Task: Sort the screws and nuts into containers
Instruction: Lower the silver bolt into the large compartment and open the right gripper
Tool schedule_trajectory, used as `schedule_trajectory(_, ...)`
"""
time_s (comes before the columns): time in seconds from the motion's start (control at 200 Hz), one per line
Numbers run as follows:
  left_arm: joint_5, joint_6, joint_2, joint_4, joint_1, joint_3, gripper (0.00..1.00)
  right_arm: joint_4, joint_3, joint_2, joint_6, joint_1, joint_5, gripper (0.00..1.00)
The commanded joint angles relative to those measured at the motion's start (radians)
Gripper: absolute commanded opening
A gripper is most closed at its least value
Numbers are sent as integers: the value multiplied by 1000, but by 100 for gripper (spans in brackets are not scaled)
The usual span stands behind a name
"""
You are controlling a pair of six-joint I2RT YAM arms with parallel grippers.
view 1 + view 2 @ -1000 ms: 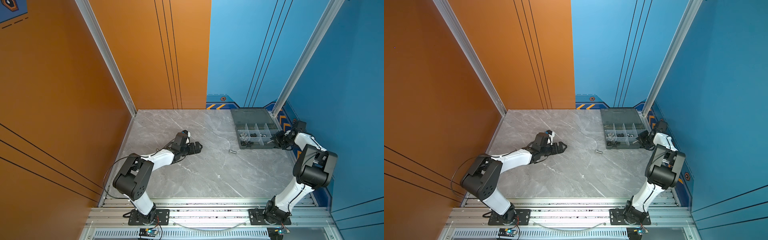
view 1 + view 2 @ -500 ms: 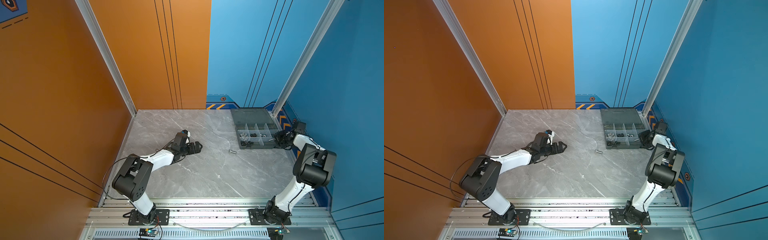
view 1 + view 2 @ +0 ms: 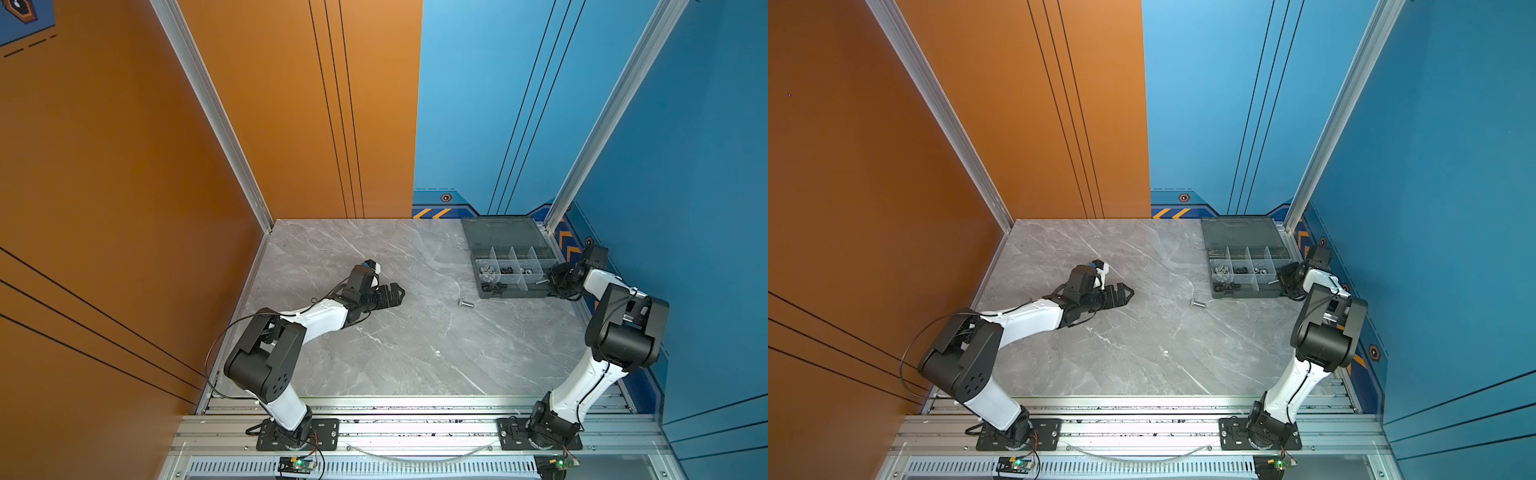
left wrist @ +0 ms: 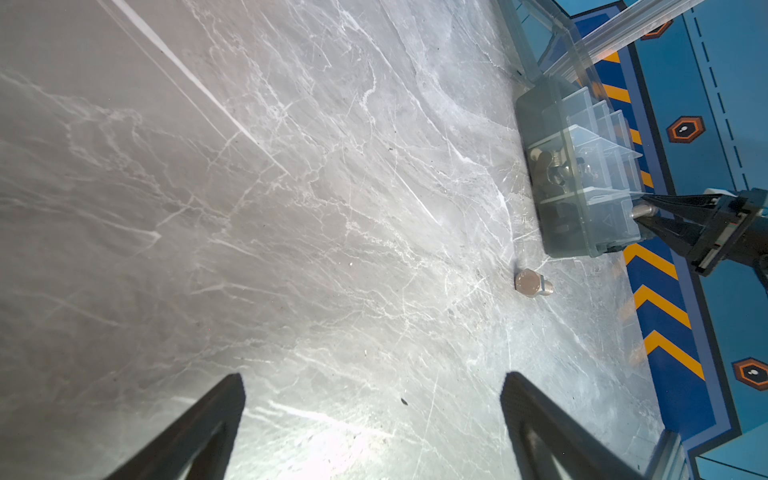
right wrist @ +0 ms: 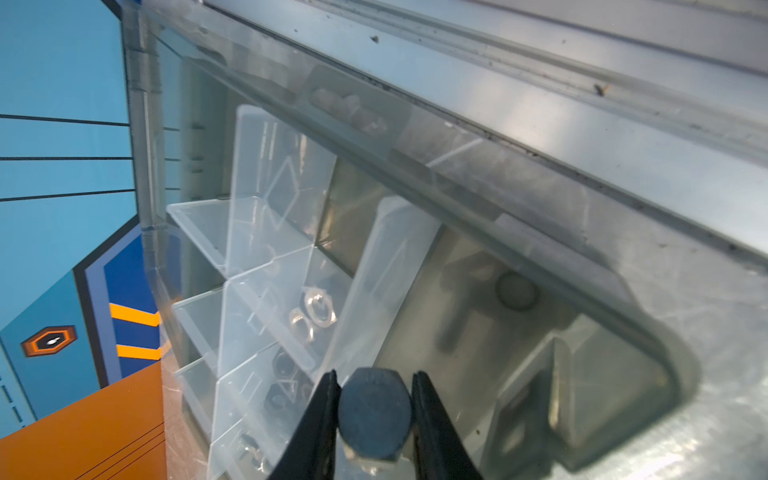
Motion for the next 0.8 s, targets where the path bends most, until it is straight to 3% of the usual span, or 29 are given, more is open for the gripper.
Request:
schedule_trajectory(0.0,-7,-8,-23,9,5,-16,98,3,29,3,16,9,26,16)
schedule_trajectory(0.441,-7,-9,-15,16,6,-15,98,-88,77,-14,-52,10,15,36)
schedule_trajectory(0.651,-1,-12,-9,24,5,-15,98,-131,91,-36,-105,7,-12,38)
schedule_trajectory(0.796,-5,-12,-19,23,6,-19,98,-166,127,-52,-230,28,-86,38)
